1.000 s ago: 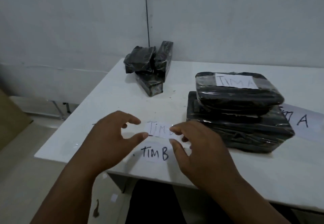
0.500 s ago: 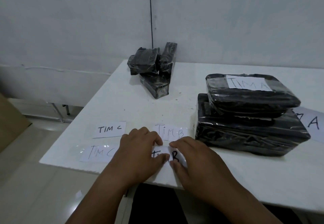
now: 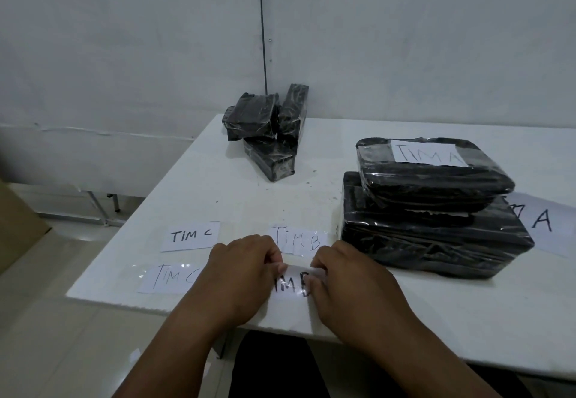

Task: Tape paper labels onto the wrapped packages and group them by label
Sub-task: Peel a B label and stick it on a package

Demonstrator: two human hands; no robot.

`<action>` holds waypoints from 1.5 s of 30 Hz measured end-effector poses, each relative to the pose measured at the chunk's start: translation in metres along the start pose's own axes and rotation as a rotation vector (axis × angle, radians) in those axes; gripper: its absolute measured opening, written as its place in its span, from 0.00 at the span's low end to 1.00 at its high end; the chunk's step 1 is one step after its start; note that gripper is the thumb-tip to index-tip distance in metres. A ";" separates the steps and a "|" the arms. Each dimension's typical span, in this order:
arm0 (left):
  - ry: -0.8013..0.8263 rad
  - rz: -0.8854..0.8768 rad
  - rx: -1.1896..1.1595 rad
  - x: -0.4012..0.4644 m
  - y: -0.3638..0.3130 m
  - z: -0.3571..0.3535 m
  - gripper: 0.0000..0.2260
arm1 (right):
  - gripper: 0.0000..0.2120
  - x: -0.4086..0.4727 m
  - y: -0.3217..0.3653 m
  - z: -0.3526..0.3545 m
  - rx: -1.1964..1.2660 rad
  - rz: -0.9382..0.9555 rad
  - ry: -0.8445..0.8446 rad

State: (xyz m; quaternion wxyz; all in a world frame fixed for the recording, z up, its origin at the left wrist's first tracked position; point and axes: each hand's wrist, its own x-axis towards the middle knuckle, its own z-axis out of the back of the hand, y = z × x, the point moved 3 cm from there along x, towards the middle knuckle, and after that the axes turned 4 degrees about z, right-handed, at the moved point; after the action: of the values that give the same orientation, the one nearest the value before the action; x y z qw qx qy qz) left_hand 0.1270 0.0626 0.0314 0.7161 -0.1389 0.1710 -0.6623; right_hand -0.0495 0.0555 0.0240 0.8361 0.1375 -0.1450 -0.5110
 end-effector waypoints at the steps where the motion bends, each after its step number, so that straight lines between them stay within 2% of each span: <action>1: 0.005 0.002 -0.007 0.000 0.000 0.001 0.06 | 0.06 0.000 -0.001 0.002 0.015 -0.012 -0.001; 7: -0.002 0.024 -0.122 0.000 0.009 0.021 0.07 | 0.13 0.003 -0.002 0.014 0.283 -0.077 -0.093; 13: -0.237 -0.075 -0.427 0.001 0.014 0.061 0.06 | 0.15 0.010 0.005 0.042 0.569 -0.037 -0.314; 17: -0.309 -0.099 -0.663 0.010 0.022 0.083 0.11 | 0.10 0.016 0.010 0.069 0.591 -0.008 -0.439; 24: -0.539 -0.091 -0.910 0.046 0.030 0.102 0.10 | 0.11 0.057 0.019 0.113 0.562 0.000 -0.631; 29: -0.586 -0.018 -0.948 0.082 0.029 0.101 0.08 | 0.11 0.092 0.020 0.126 0.567 -0.048 -0.748; 32: -0.559 0.138 -0.898 0.110 0.031 0.092 0.09 | 0.11 0.110 0.018 0.124 0.594 -0.105 -0.810; 34: -0.496 0.262 -0.879 0.132 0.033 0.082 0.15 | 0.11 0.120 0.015 0.119 0.599 -0.143 -0.820; 37: -0.370 0.396 -0.816 0.164 0.040 0.063 0.28 | 0.09 0.132 0.011 0.112 0.610 -0.188 -0.795; 42: -0.257 0.421 -0.741 0.203 0.037 0.038 0.52 | 0.05 0.143 0.007 0.107 0.632 -0.224 -0.762; 45: -0.230 0.456 -0.564 0.216 0.026 0.025 0.67 | 0.04 0.145 0.006 0.105 0.639 -0.226 -0.756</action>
State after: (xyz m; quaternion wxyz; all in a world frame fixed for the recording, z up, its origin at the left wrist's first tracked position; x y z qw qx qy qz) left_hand 0.1752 -0.1509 0.0292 0.7932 -0.3623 0.2915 -0.3932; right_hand -0.0216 -0.0800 0.1377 0.5808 0.2064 -0.5709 -0.5424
